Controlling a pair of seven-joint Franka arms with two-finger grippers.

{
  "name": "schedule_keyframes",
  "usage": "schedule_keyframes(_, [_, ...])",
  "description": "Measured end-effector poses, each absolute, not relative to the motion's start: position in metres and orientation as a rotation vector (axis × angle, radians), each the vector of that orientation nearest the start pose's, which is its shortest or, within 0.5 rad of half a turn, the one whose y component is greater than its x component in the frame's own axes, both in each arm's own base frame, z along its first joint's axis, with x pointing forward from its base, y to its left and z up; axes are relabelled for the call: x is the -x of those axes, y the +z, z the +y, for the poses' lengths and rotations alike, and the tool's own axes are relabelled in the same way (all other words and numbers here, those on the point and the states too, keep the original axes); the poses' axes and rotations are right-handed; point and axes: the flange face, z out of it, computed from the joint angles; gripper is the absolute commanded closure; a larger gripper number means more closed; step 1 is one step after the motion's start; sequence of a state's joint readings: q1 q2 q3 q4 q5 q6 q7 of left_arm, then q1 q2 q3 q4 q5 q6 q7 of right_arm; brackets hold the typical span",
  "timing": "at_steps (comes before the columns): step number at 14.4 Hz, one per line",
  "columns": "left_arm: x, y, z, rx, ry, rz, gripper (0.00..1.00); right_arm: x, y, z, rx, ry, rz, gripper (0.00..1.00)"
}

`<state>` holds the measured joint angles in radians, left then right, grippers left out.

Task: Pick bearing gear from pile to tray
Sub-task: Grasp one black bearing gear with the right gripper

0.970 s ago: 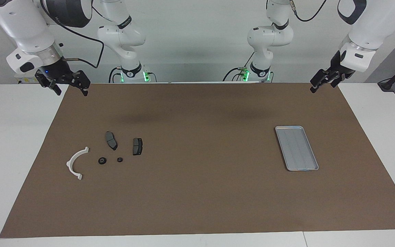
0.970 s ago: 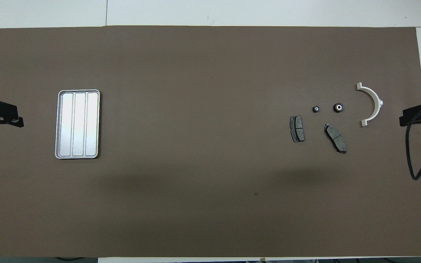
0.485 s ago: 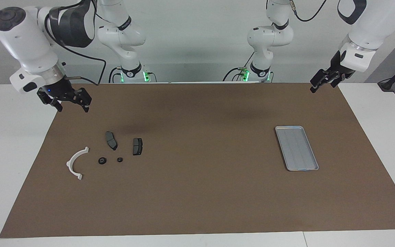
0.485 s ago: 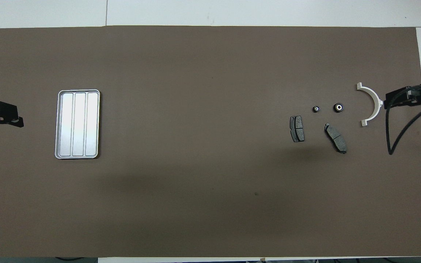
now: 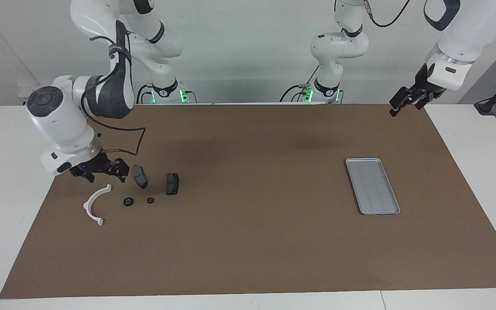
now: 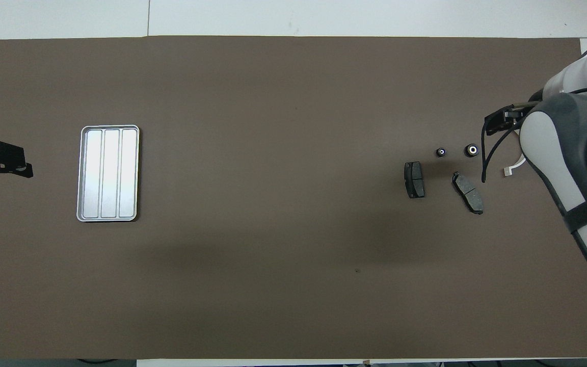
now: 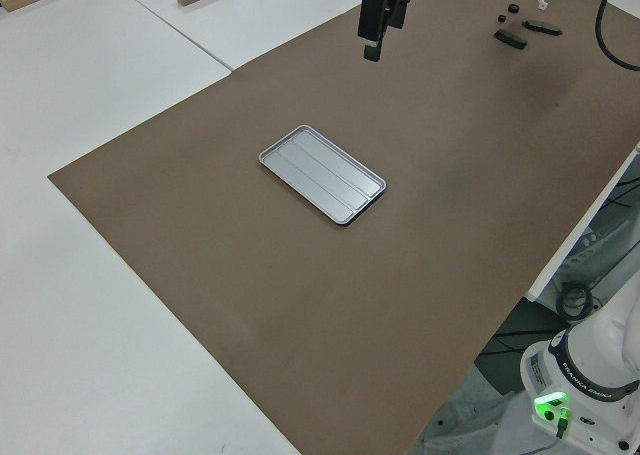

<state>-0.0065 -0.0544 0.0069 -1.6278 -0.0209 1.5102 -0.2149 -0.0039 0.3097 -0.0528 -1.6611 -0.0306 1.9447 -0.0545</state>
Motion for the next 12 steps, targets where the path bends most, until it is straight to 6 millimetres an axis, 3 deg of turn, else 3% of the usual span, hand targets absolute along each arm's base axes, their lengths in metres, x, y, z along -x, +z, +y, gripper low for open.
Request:
schedule_keyframes(3, [-0.53, 0.622, -0.002, 3.136, 0.103, -0.338, 0.0, -0.651, 0.395, -0.029, 3.185, 0.057, -0.04, 0.04])
schedule_keyframes(7, [-0.53, 0.622, -0.002, 3.136, 0.103, -0.338, 0.0, -0.645, 0.367, -0.033, 3.183, 0.062, -0.104, 0.06])
schedule_keyframes(12, [-0.53, 0.622, -0.002, 3.136, 0.103, -0.338, 0.0, -0.635, 0.342, -0.036, 3.18, 0.081, -0.131, 0.08])
